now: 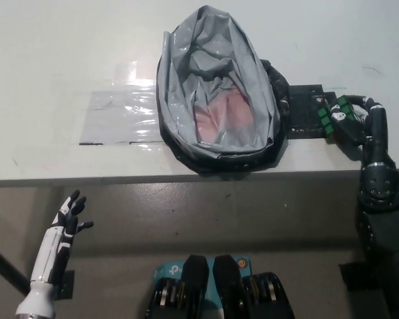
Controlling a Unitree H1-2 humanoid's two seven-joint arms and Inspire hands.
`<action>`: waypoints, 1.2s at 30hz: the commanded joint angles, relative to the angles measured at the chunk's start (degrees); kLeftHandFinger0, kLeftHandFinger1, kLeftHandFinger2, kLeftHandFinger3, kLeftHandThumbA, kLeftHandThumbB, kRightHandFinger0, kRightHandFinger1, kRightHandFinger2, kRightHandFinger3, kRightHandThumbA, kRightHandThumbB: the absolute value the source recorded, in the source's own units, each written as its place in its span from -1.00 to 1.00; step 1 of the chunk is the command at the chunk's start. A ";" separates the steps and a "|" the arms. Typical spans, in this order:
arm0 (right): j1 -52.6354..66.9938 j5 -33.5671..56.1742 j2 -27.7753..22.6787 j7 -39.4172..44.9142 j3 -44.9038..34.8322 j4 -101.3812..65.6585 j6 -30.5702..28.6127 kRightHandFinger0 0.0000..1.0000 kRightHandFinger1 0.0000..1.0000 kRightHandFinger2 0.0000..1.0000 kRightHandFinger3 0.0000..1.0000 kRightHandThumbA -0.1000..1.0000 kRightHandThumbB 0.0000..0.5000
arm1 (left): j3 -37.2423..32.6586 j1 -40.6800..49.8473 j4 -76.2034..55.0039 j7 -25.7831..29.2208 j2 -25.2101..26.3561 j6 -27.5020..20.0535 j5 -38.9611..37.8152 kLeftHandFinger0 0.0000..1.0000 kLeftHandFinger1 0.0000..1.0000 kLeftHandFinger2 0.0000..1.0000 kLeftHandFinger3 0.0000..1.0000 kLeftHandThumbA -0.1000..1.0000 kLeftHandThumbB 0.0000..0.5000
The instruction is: Use the right hand to pick up a rubix's cube and place it into a plastic bag and lift the bag
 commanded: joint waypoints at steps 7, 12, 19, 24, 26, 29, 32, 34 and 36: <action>-2.49 5.03 1.36 -1.66 -2.03 4.92 -6.13 -1.00 -0.24 0.53 0.43 -1.00 -0.21 | 0.54 -0.95 -0.94 0.63 0.51 -1.68 0.01 0.65 0.99 1.00 1.00 1.00 -0.26; -4.24 18.16 3.51 4.70 -11.06 4.15 -6.94 -1.00 -0.16 0.61 0.53 -1.00 -0.37 | 0.57 -0.81 -1.13 0.76 0.47 -1.48 0.26 0.65 0.99 1.00 1.00 1.00 -0.27; -7.89 31.89 5.84 10.70 -21.38 1.25 0.05 -1.00 -0.16 0.91 1.00 -1.00 -0.47 | 0.63 -0.65 -1.18 0.77 0.38 -1.59 0.05 0.67 1.00 1.00 1.00 1.00 -0.34; -11.12 41.16 6.71 13.69 -27.49 -1.89 7.19 -1.00 -0.24 0.89 1.00 -1.00 -0.52 | 0.59 -0.69 -1.04 0.74 0.29 -1.74 -0.06 0.68 1.00 1.00 1.00 1.00 -0.41; -12.66 44.06 7.07 14.02 -29.20 -3.25 9.98 -1.00 -0.37 0.81 1.00 -1.00 -0.53 | 0.62 -0.74 -0.95 0.87 0.17 -1.74 -0.03 0.68 1.00 1.00 1.00 1.00 -0.42; -13.65 46.72 7.53 13.69 -30.86 -4.74 13.02 -1.00 -0.40 0.82 1.00 -1.00 -0.56 | 0.52 -0.64 -0.92 0.80 0.25 -1.85 0.12 0.68 1.00 1.00 1.00 1.00 -0.42; -15.26 48.61 7.77 13.55 -31.89 -5.50 15.62 -1.00 -0.43 0.78 1.00 -1.00 -0.57 | 0.52 -0.47 -1.13 0.73 0.19 -1.57 -0.02 0.69 1.00 1.00 1.00 1.00 -0.43; -15.90 49.15 8.24 12.39 -32.12 -6.59 16.62 -1.00 -0.43 0.75 1.00 -1.00 -0.54 | 0.53 -0.54 -0.97 0.71 0.21 -1.63 -0.07 0.69 1.00 1.00 1.00 1.00 -0.42; -16.33 49.67 8.69 13.18 -31.70 -7.97 17.55 -1.00 -0.46 0.58 1.00 -1.00 -0.56 | 0.52 -0.53 -1.03 0.80 0.20 -1.61 0.10 0.70 1.00 1.00 1.00 1.00 -0.43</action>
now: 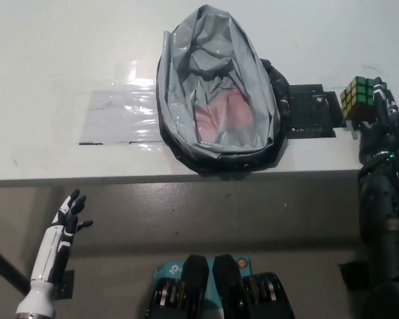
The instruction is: Use the right hand to pick up a rubix's cube and place it into a plastic bag and lift the bag
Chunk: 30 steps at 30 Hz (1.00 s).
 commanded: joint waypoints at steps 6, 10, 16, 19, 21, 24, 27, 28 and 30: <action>-12.51 20.31 4.58 4.99 -3.54 -11.55 16.11 -1.00 -0.50 0.57 1.00 -1.00 -0.58 | 0.47 -0.39 -1.61 0.85 0.20 -1.41 0.16 0.69 1.00 1.00 1.00 1.00 -0.42; -13.25 21.27 6.30 2.55 -2.30 -16.57 18.27 -1.00 -0.50 0.68 1.00 -1.00 -0.75 | 0.44 -0.56 -1.52 0.79 0.23 -1.24 0.15 0.70 1.00 1.00 1.00 1.00 -0.38; -15.81 21.57 8.38 0.75 0.72 -22.65 20.53 -1.00 -0.50 0.84 1.00 -1.00 -0.79 | 0.26 -0.71 -1.15 0.53 0.38 -1.76 0.12 0.68 1.00 1.00 1.00 1.00 -0.33; -16.65 21.35 8.79 0.32 1.67 -23.09 20.07 -1.00 -0.41 0.87 0.54 -1.00 -0.70 | 0.25 -0.83 -1.32 0.53 0.43 -1.40 0.23 0.68 1.00 1.00 1.00 1.00 -0.33; -17.15 21.18 9.15 -0.44 2.50 -23.90 20.33 -1.00 -0.29 0.71 0.72 -1.00 -0.79 | 0.22 -0.74 -1.56 0.50 0.43 -1.09 0.27 0.68 1.00 1.00 1.00 1.00 -0.34; -17.21 18.60 10.01 -0.49 5.82 -25.74 19.46 -1.00 -0.22 0.68 1.00 -1.00 -0.74 | 0.23 -0.63 -1.54 0.58 0.48 -1.30 0.45 0.63 0.98 1.00 1.00 1.00 -0.32; -16.68 16.98 10.62 -0.76 7.96 -25.98 19.13 -1.00 -0.11 0.79 1.00 -1.00 -0.73 | 0.20 -0.60 -1.59 0.33 0.45 -1.12 0.06 0.64 0.98 1.00 1.00 1.00 -0.32; -16.39 16.18 10.79 -0.61 8.78 -25.71 18.86 -1.00 -0.09 0.80 1.00 -1.00 -0.75 | 0.19 -0.59 -1.55 0.30 0.46 -1.16 0.03 0.64 0.98 1.00 1.00 1.00 -0.32; -15.04 13.53 11.27 -0.64 11.60 -23.75 17.16 -1.00 -0.07 0.97 1.00 -1.00 -0.72 | 0.08 -0.56 -1.49 0.44 0.44 -1.41 0.43 0.64 0.98 1.00 1.00 1.00 -0.35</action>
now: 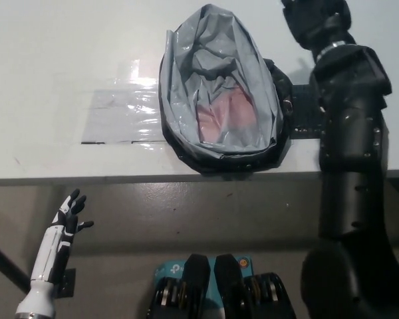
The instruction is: Use the right hand to pick up a rubix's cube and place it into a plastic bag and lift the bag
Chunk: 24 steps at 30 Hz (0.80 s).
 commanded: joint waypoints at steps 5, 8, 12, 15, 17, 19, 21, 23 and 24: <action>0.01 -10.73 0.65 1.33 10.37 6.10 -9.30 -1.00 -0.05 0.84 0.83 -1.00 -0.58 | 0.03 -0.63 -1.56 0.48 0.58 -1.21 0.73 0.61 0.97 1.00 1.00 1.00 -0.34; 0.51 -15.34 -0.07 0.14 13.82 10.27 -13.84 -1.00 0.05 0.90 0.77 -1.00 -0.63 | -0.02 -0.68 -1.80 0.30 0.65 -0.79 0.73 0.62 0.97 1.00 1.00 1.00 -0.31; 1.05 -26.07 -2.63 -1.33 22.10 17.69 -21.92 -0.90 0.12 0.86 0.65 -1.00 -0.67 | 0.03 -0.83 -1.96 0.18 0.61 -0.28 0.47 0.60 0.96 1.00 1.00 1.00 -0.26; 0.65 -33.69 -4.48 -5.66 27.98 23.16 -26.57 -0.93 0.00 0.74 0.66 -1.00 -0.45 | -0.07 -0.97 -1.85 0.12 0.71 -0.38 0.65 0.60 0.96 1.00 1.00 1.00 -0.23; 0.60 -36.55 -5.22 -8.21 30.56 24.97 -26.93 -0.99 -0.06 0.71 0.67 -1.00 -0.42 | -0.08 -0.98 -1.88 0.12 0.65 -0.45 0.58 0.57 0.95 1.00 1.00 1.00 -0.24; 0.61 -38.64 -5.74 -10.28 32.54 26.51 -27.26 -1.00 -0.11 0.69 0.67 -1.00 -0.42 | -0.05 -1.08 -1.60 0.12 0.67 -1.05 0.48 0.53 0.92 1.00 1.00 1.00 -0.24; 0.56 -41.13 -6.45 -13.24 35.19 29.43 -28.84 -1.00 -0.16 0.67 0.65 -1.00 -0.44 | 0.01 -1.32 -1.02 0.05 0.68 -1.90 0.14 0.52 0.91 1.00 1.00 1.00 -0.26; 0.38 -41.57 -6.72 -14.26 36.11 30.77 -29.86 -1.00 -0.14 0.70 0.64 -1.00 -0.44 | -0.05 -1.48 -0.80 0.10 0.84 -2.21 0.47 0.51 0.89 1.00 1.00 1.00 -0.29; 0.27 -41.64 -6.80 -14.48 36.38 31.08 -30.09 -0.98 -0.12 0.72 0.64 -1.00 -0.43 | -0.05 -1.51 -0.83 0.15 0.85 -2.15 0.58 0.50 0.89 1.00 1.00 1.00 -0.27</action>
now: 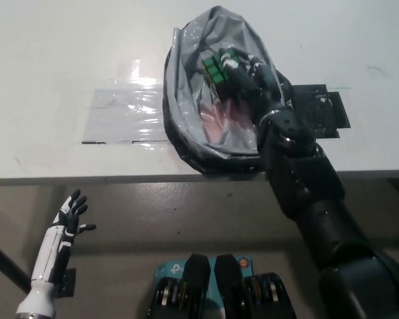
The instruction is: Use the right hand to pick up a rubix's cube and place it into a plastic bag and lift the bag
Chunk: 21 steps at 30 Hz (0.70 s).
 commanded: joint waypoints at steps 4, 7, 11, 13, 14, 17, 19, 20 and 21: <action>-4.73 -18.34 -3.35 -10.16 9.87 4.70 -16.53 -0.64 0.13 0.90 0.79 -1.00 -0.27 | 0.00 -1.34 -1.99 -0.12 0.77 -1.26 -0.12 0.50 0.90 1.00 1.00 1.00 -0.29; -5.05 -20.91 -4.04 -9.88 12.82 4.72 -17.21 0.43 1.00 1.00 1.00 -0.53 0.41 | -0.07 -1.52 -1.67 -0.01 0.85 -1.77 0.20 0.50 0.90 1.00 1.00 1.00 -0.32; -5.13 -25.48 -5.30 -8.02 17.75 3.39 -16.83 1.00 1.00 1.00 1.00 0.11 0.60 | -0.11 -1.67 -0.99 -0.03 0.84 -2.97 0.07 0.47 0.87 1.00 1.00 1.00 -0.36; -4.84 -28.07 -5.52 -9.30 19.72 0.60 -15.98 1.00 1.00 1.00 1.00 0.27 0.67 | -0.19 -1.85 -0.75 0.08 0.88 -3.56 0.37 0.46 0.84 1.00 1.00 1.00 -0.34; -4.80 -28.70 -5.59 -9.63 20.16 -0.87 -15.82 1.00 1.00 1.00 1.00 0.32 0.65 | -0.20 -2.00 -0.86 0.05 0.87 -3.25 0.34 0.46 0.84 1.00 1.00 1.00 -0.33; -4.17 -30.31 -6.07 -8.53 21.15 -7.92 -14.21 1.00 1.00 1.00 1.00 0.57 0.75 | -0.13 -2.12 -1.24 -0.09 0.84 -2.32 0.05 0.48 0.84 1.00 1.00 1.00 -0.28; -3.87 -31.70 -6.41 -7.89 21.80 -12.65 -12.59 1.00 1.00 1.00 1.00 0.64 0.73 | -0.11 -2.12 -1.34 0.00 0.94 -2.25 0.31 0.47 0.83 1.00 1.00 1.00 -0.30; -3.61 -32.70 -6.70 -7.28 22.26 -16.04 -11.58 1.00 1.00 1.00 1.00 0.64 0.67 | -0.10 -2.13 -1.33 -0.09 0.97 -2.37 0.14 0.47 0.82 1.00 1.00 1.00 -0.30; -3.52 -33.00 -6.82 -6.95 22.39 -17.28 -11.25 1.00 1.00 1.00 1.00 0.64 0.67 | -0.08 -2.16 -1.30 -0.18 0.95 -2.43 -0.07 0.47 0.82 1.00 1.00 1.00 -0.30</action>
